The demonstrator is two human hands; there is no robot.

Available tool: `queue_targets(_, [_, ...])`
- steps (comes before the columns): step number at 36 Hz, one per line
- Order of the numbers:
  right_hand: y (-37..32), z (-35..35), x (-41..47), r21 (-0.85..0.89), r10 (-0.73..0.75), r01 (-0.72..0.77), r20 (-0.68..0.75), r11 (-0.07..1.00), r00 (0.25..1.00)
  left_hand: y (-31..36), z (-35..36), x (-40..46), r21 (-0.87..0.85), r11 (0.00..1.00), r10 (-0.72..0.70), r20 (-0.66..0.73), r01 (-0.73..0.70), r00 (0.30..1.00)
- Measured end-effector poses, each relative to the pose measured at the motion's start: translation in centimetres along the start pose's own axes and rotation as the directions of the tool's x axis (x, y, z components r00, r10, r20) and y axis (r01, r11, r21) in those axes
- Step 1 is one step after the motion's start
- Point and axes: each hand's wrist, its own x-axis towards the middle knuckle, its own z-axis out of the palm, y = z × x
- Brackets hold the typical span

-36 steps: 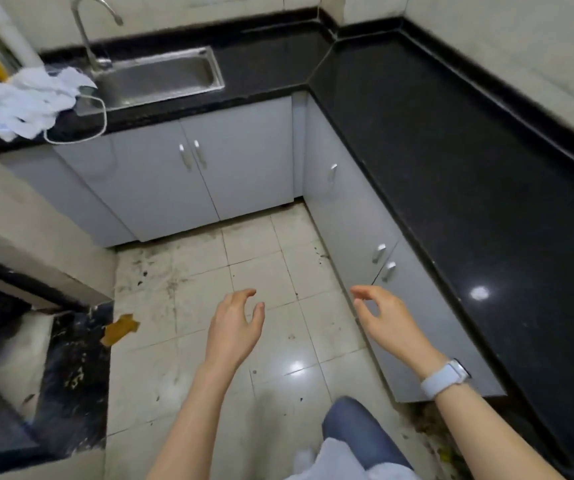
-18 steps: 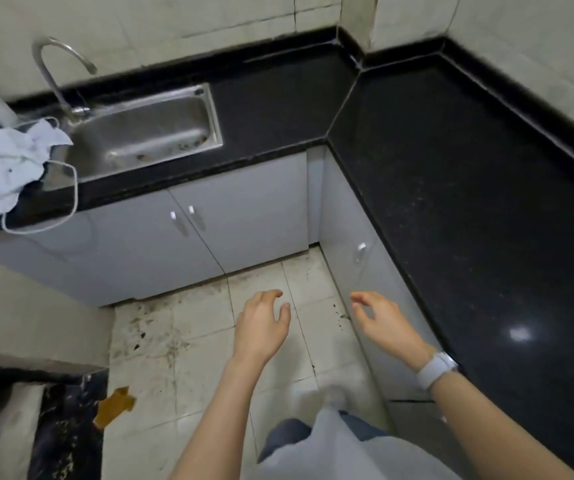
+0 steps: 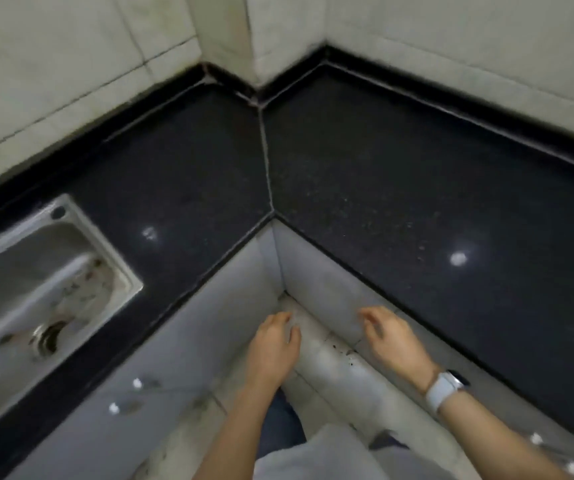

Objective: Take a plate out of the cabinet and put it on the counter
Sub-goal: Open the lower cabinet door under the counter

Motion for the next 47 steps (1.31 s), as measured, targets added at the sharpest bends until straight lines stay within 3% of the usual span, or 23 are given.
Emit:
queue_targets(2, [-0.4, 0.7, 0.1, 0.055, 0.132, -0.125, -0.140, 0.991, 0.981, 0.2, -0.6, 2.7, 0.037, 0.995, 0.087, 0.107, -0.091, 0.990])
queue_targets(5, [-0.5, 1.7, -0.2, 0.131, 0.301, -0.272, -0.348, 0.953, 0.888, 1.2, -0.4, 5.9, 0.073, 0.977, 0.178, 0.247, -0.201, 0.953])
queue_targets(10, [1.6, 2.9, -0.6, 0.030, 0.337, -0.392, -0.572, 0.919, 0.747, 2.6, 3.0, 9.5, 0.061, 0.953, 0.246, 0.423, -0.298, 0.872])
queue_targets(16, [5.4, 6.2, -1.5, -0.036, 0.364, -0.493, -0.629, 0.869, 0.687, 2.0, 8.7, 11.6, 0.038, 0.943, 0.274, 0.475, -0.331, 0.836])
queue_targets(23, [10.4, 13.4, -0.1, 0.201, 0.535, -0.541, -0.615, 0.817, 0.580, -1.0, 16.8, 13.2, 0.011, 0.931, 0.325, 0.433, -0.366, 0.841])
queue_targets(27, [13.3, 15.1, 2.1, 0.317, 0.574, -0.504, -0.639, 0.803, 0.512, -2.4, 20.4, 13.7, -0.070, 0.918, 0.390, 0.340, -0.391, 0.856])
queue_targets(32, [15.7, 16.1, 4.4, 0.339, 0.522, -0.413, -0.687, 0.845, 0.505, -3.0, 22.7, 14.2, -0.183, 0.901, 0.431, 0.258, -0.394, 0.865])
queue_targets(36, [16.7, 16.9, 4.6, 0.294, 0.495, -0.426, -0.706, 0.855, 0.506, -2.9, 23.2, 14.7, -0.232, 0.895, 0.433, 0.244, -0.381, 0.868])
queue_targets(47, [16.7, 16.1, 2.8, 0.252, 0.489, -0.439, -0.642, 0.862, 0.591, -5.8, 21.1, 11.6, -0.226, 0.912, 0.399, 0.296, -0.342, 0.868])
